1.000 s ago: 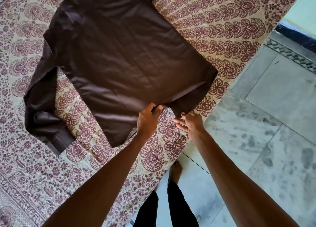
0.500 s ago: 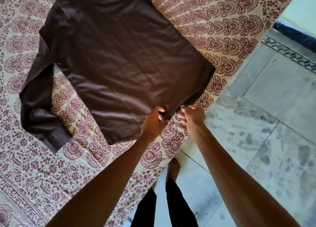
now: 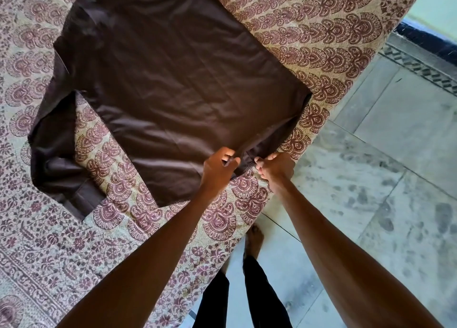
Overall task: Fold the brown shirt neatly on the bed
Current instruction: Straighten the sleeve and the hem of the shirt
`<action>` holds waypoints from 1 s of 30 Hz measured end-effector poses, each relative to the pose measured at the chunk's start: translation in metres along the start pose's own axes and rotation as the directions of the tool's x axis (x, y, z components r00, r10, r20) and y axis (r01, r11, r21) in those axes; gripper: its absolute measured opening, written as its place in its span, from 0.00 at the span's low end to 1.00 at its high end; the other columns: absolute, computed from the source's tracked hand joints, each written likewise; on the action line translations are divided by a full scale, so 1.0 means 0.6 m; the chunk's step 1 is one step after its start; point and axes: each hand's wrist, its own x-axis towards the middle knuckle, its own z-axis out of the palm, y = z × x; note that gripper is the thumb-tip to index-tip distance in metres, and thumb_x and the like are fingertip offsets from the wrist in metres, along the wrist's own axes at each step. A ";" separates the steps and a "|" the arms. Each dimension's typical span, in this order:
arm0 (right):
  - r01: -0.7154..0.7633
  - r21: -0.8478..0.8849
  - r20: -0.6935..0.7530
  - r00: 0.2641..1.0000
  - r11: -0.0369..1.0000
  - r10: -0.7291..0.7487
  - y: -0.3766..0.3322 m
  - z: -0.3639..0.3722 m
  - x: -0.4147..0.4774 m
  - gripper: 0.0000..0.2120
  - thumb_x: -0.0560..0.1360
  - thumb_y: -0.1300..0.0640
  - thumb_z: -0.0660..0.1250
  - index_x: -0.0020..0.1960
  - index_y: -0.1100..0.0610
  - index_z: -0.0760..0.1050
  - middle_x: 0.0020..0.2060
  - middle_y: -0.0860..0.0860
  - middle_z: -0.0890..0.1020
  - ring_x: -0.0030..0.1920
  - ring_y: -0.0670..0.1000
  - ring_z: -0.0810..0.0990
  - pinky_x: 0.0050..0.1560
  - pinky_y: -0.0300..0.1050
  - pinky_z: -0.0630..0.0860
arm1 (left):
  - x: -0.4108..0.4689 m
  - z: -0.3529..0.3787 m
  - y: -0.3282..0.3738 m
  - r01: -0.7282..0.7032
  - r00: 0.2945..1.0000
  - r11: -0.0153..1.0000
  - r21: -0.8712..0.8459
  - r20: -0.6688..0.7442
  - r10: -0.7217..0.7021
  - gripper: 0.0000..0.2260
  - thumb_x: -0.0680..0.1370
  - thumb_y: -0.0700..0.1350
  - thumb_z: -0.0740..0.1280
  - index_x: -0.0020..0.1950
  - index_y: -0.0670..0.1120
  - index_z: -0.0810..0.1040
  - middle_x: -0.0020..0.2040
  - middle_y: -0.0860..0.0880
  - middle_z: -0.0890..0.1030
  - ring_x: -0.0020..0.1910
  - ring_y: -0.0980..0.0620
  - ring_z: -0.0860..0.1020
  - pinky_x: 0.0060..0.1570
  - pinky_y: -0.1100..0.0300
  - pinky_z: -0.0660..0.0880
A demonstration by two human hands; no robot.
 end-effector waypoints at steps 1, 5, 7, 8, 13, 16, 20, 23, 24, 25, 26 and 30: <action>0.044 -0.041 -0.028 0.999 0.998 -0.045 0.005 0.004 0.001 0.13 0.63 0.49 0.78 0.35 0.57 0.80 0.32 0.54 0.85 0.32 0.55 0.84 0.42 0.53 0.83 | -0.003 -0.001 -0.001 -0.032 0.999 0.999 0.017 0.042 0.032 0.07 0.75 0.44 0.70 0.52 0.43 0.80 0.43 0.48 0.82 0.39 0.54 0.79 0.42 0.61 0.75; 0.051 -0.227 -0.123 0.989 0.972 -0.081 0.001 -0.020 -0.005 0.19 0.65 0.42 0.76 0.43 0.57 0.83 0.39 0.52 0.86 0.43 0.52 0.84 0.45 0.40 0.75 | -0.011 0.002 -0.013 -0.273 0.935 0.948 0.162 0.277 0.222 0.06 0.76 0.44 0.65 0.51 0.47 0.79 0.45 0.49 0.82 0.38 0.57 0.78 0.39 0.62 0.75; 0.031 -0.161 -0.150 0.987 0.986 -0.055 -0.003 -0.038 -0.004 0.17 0.69 0.43 0.73 0.47 0.57 0.83 0.41 0.53 0.86 0.46 0.54 0.85 0.50 0.45 0.78 | -0.017 0.006 -0.020 -0.336 0.892 0.901 0.275 0.399 0.212 0.09 0.77 0.47 0.61 0.52 0.50 0.79 0.47 0.51 0.81 0.41 0.57 0.78 0.44 0.58 0.76; 0.025 -0.113 -0.173 0.984 0.993 -0.044 -0.009 -0.049 -0.003 0.14 0.73 0.46 0.70 0.49 0.57 0.82 0.44 0.54 0.86 0.50 0.55 0.84 0.52 0.48 0.78 | -0.019 0.009 -0.019 -0.354 0.872 0.872 0.338 0.457 0.177 0.10 0.78 0.49 0.60 0.53 0.51 0.79 0.49 0.51 0.80 0.44 0.56 0.78 0.47 0.55 0.76; 0.173 -0.026 -0.362 0.917 0.985 -0.170 -0.064 -0.112 0.037 0.09 0.77 0.60 0.60 0.56 0.58 0.75 0.52 0.57 0.82 0.54 0.59 0.81 0.53 0.51 0.77 | -0.009 0.027 0.006 -0.322 0.918 0.910 0.262 0.322 0.232 0.12 0.79 0.50 0.57 0.56 0.49 0.77 0.51 0.49 0.79 0.46 0.53 0.78 0.48 0.51 0.77; 0.276 -0.100 -0.340 0.893 0.956 -0.294 -0.106 -0.128 0.087 0.18 0.77 0.51 0.61 0.64 0.59 0.71 0.58 0.59 0.79 0.59 0.60 0.78 0.58 0.53 0.75 | 0.023 0.038 0.025 -0.311 0.948 0.870 0.382 0.193 0.254 0.16 0.77 0.53 0.59 0.63 0.51 0.73 0.57 0.47 0.75 0.54 0.49 0.76 0.53 0.48 0.76; 0.239 -0.185 -0.295 0.912 0.953 -0.286 -0.165 -0.133 0.133 0.28 0.74 0.40 0.65 0.64 0.59 0.73 0.60 0.57 0.80 0.60 0.58 0.78 0.53 0.50 0.74 | 0.048 0.059 0.034 -0.386 0.906 0.784 0.486 0.358 0.224 0.20 0.79 0.54 0.62 0.70 0.54 0.69 0.62 0.45 0.68 0.59 0.45 0.72 0.52 0.47 0.77; 0.194 -0.280 -0.262 0.927 0.940 -0.269 -0.171 -0.139 0.165 0.18 0.74 0.45 0.67 0.53 0.59 0.80 0.49 0.56 0.84 0.51 0.57 0.83 0.43 0.44 0.72 | 0.048 0.075 0.037 -0.449 0.873 0.728 0.518 0.428 0.233 0.20 0.80 0.50 0.60 0.73 0.55 0.67 0.62 0.45 0.69 0.56 0.46 0.73 0.50 0.50 0.77; 0.168 -0.269 -0.276 0.930 0.948 -0.243 -0.169 -0.144 0.173 0.17 0.74 0.46 0.68 0.53 0.59 0.81 0.49 0.56 0.85 0.50 0.57 0.83 0.43 0.44 0.73 | 0.046 0.078 0.040 -0.468 0.865 0.705 0.533 0.438 0.244 0.20 0.80 0.48 0.60 0.73 0.56 0.66 0.61 0.45 0.70 0.54 0.47 0.74 0.50 0.52 0.77; 0.143 -0.250 -0.297 0.930 0.958 -0.216 -0.165 -0.149 0.181 0.18 0.72 0.46 0.69 0.53 0.59 0.81 0.49 0.56 0.85 0.51 0.58 0.83 0.45 0.46 0.76 | 0.044 0.080 0.041 -0.489 0.856 0.684 0.542 0.449 0.256 0.21 0.80 0.46 0.59 0.73 0.56 0.66 0.61 0.45 0.71 0.52 0.47 0.74 0.49 0.53 0.77; 0.104 -0.222 -0.318 0.932 0.969 -0.173 -0.163 -0.154 0.185 0.20 0.71 0.46 0.71 0.55 0.59 0.81 0.51 0.57 0.84 0.52 0.58 0.83 0.48 0.48 0.78 | 0.043 0.080 0.045 -0.509 0.844 0.669 0.542 0.466 0.265 0.21 0.80 0.45 0.59 0.73 0.56 0.66 0.60 0.46 0.71 0.50 0.48 0.75 0.47 0.55 0.77; 0.106 -0.296 -0.486 0.839 0.949 -0.245 -0.168 -0.149 0.170 0.21 0.70 0.55 0.73 0.61 0.59 0.73 0.56 0.57 0.80 0.53 0.59 0.81 0.49 0.54 0.79 | 0.043 0.057 0.042 -0.502 0.811 0.800 0.328 0.501 0.304 0.17 0.80 0.46 0.58 0.69 0.53 0.73 0.53 0.48 0.75 0.45 0.54 0.76 0.39 0.62 0.69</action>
